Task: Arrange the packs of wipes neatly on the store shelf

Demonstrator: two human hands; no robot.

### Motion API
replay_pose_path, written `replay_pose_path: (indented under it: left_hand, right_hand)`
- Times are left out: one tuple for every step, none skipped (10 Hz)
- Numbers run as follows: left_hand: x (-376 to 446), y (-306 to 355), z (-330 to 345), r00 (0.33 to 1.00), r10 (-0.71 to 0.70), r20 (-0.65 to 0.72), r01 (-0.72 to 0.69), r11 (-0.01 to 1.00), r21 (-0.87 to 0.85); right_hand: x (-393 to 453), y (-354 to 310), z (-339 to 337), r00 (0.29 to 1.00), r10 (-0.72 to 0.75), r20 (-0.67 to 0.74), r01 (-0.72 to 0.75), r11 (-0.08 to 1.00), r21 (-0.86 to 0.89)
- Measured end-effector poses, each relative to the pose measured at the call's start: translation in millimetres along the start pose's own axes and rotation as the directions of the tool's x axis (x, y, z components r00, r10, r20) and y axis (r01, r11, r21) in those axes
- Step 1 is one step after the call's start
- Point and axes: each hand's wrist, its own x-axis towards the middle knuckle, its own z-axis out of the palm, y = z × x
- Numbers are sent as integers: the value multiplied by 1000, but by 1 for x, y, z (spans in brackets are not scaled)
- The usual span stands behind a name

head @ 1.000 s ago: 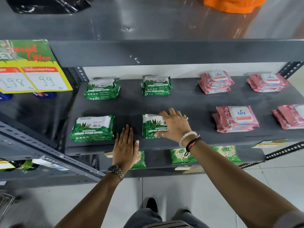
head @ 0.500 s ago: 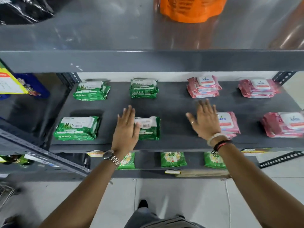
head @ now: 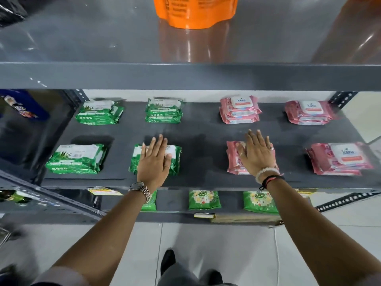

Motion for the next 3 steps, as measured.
replay_pose_path:
  left_hand:
    - [-3, 4, -2, 1000, -11, 22, 10, 1000, 13]
    - [1, 1, -3, 999, -20, 44, 20, 1000, 0]
    - [-4, 9, -12, 1000, -27, 9, 27, 999, -39]
  right_hand:
    - [-2, 0, -1, 1000, 3, 10, -3, 1000, 6]
    - [2, 2, -1, 1000, -6, 12, 5, 1000, 20]
    - [-7, -1, -14, 999, -14, -29, 17, 991, 133]
